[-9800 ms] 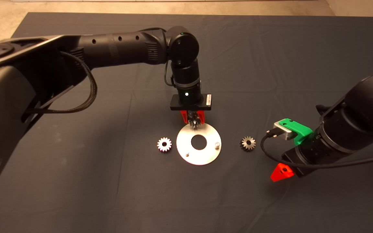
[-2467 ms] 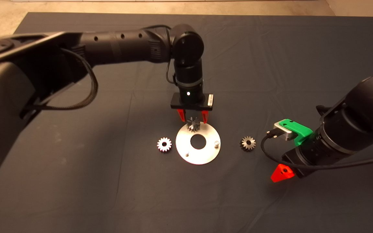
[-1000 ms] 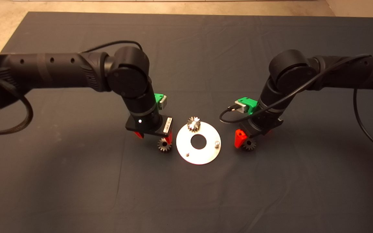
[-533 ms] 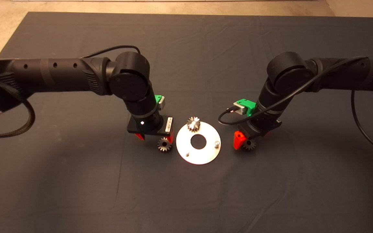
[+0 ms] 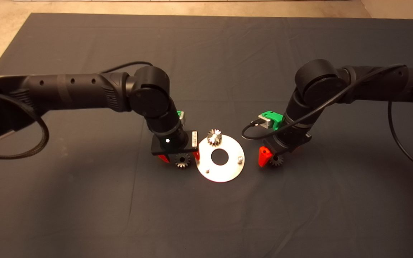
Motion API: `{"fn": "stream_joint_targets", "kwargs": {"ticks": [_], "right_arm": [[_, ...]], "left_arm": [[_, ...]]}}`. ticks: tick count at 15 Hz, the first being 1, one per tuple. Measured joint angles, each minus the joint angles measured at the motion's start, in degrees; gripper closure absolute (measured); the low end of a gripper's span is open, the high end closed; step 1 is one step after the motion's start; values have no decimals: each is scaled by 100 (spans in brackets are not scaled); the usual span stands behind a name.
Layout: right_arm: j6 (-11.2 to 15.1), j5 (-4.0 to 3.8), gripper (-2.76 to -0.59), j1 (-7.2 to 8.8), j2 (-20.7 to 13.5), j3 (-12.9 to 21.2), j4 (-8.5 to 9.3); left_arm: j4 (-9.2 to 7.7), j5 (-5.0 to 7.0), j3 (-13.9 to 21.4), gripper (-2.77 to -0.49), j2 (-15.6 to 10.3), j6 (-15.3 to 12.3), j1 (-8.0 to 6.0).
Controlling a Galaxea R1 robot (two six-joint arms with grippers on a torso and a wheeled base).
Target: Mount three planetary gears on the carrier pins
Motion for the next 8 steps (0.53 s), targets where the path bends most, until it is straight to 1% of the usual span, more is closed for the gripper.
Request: {"fn": "stream_joint_targets", "kwargs": {"ticks": [3, 8], "right_arm": [[0, -7, -273, 0, -1, 0, 0], [0, -6, -273, 0, -1, 0, 0]], "left_arm": [[0, -1, -22, -204, 0, -2, -20], [0, -1, -23, -204, 33, -85, -20]]}}
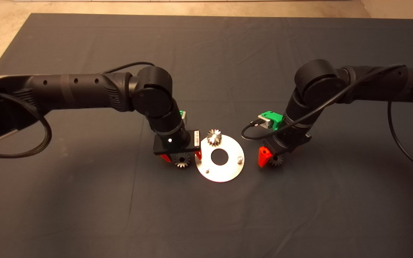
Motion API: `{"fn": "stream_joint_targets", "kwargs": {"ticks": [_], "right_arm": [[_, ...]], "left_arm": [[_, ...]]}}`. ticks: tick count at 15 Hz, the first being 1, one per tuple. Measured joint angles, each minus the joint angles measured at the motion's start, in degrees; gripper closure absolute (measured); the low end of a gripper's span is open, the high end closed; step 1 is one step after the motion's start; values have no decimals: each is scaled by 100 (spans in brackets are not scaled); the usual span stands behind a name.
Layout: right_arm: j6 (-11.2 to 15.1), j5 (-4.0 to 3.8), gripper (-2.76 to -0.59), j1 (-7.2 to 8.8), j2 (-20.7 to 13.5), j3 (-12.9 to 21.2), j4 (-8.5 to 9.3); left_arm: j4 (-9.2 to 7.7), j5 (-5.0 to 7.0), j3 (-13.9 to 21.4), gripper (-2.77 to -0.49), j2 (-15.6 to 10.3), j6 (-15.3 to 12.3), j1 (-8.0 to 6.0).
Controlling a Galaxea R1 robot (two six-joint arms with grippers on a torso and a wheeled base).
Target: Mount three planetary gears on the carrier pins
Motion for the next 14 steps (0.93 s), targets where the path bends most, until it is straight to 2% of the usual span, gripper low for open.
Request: {"fn": "stream_joint_targets", "kwargs": {"ticks": [6, 8, 12, 14], "right_arm": [[0, 2, -273, 0, 1, 6, 0], [0, 0, -273, 0, 0, 9, -2], [0, 2, -273, 0, 0, 9, 0], [1, 2, -273, 0, 0, 9, 0]], "left_arm": [[0, 1, 0, -204, 0, 0, 2], [0, 3, 0, -194, 0, 0, 2], [0, 3, 0, -193, 0, 2, 5], [0, 11, 0, -193, 0, 3, 46]]}}
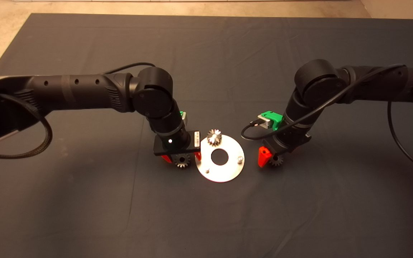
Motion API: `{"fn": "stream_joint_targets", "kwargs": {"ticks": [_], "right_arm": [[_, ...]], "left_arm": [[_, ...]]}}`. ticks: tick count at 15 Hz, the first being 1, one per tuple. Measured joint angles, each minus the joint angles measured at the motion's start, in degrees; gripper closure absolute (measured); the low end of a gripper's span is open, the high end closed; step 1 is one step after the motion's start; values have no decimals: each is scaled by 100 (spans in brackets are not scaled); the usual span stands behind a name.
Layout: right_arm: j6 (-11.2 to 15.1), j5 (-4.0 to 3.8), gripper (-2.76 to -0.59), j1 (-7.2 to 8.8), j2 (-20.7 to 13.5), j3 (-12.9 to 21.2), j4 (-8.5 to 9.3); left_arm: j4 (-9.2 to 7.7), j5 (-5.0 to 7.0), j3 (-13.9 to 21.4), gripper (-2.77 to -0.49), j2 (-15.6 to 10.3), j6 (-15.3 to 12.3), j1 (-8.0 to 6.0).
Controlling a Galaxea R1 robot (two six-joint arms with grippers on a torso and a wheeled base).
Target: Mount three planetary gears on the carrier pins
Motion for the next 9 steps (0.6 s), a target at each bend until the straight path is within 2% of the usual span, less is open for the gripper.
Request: {"fn": "stream_joint_targets", "kwargs": {"ticks": [4, 6, 9], "right_arm": [[-1, -2, -273, 1, 0, 6, 0], [-1, -2, -273, 0, 0, 11, 0], [-1, -2, -273, 1, 0, 11, 0]], "left_arm": [[0, 11, 0, -193, 0, 1, 34], [2, 12, 0, -182, 0, 1, 34], [5, 11, 0, -180, 0, 16, 34]]}}
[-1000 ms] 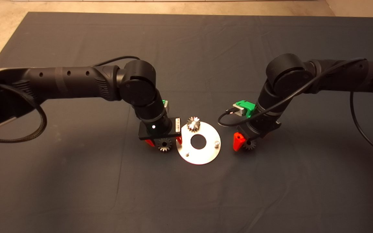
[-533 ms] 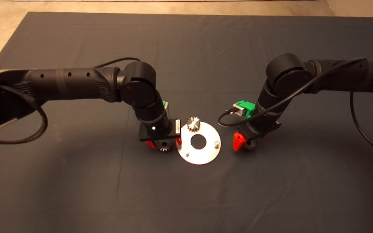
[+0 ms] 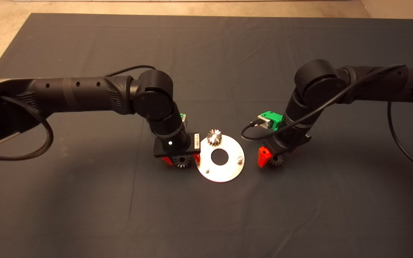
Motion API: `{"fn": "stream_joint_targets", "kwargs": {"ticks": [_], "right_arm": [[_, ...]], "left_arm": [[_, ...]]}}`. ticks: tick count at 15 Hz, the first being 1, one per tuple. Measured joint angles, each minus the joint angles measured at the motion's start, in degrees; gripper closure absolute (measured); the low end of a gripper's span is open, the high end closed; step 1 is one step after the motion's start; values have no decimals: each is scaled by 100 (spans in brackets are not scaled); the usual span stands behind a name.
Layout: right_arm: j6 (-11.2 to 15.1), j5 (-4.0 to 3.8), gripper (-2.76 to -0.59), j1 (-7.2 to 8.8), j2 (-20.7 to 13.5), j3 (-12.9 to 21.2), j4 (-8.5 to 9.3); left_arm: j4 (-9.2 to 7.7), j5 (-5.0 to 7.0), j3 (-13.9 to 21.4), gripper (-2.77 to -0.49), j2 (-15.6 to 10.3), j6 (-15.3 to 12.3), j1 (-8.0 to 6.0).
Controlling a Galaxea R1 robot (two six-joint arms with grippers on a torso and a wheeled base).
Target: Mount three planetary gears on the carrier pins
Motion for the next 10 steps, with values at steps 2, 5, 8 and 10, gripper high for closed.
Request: {"fn": "stream_joint_targets", "kwargs": {"ticks": [2, 5, 8, 10], "right_arm": [[0, 0, -273, 0, 0, 2, 0], [0, 0, -273, 0, 0, 6, 0], [0, 1, -273, 0, 0, 9, 0], [0, 0, -273, 0, 0, 9, 0]], "left_arm": [[0, 1, 0, -169, 0, 5, 0], [0, 0, 0, -166, 0, 5, 0], [2, 1, 0, -166, 0, 5, 0], [2, 23, 0, -166, 0, 5, 0]]}}
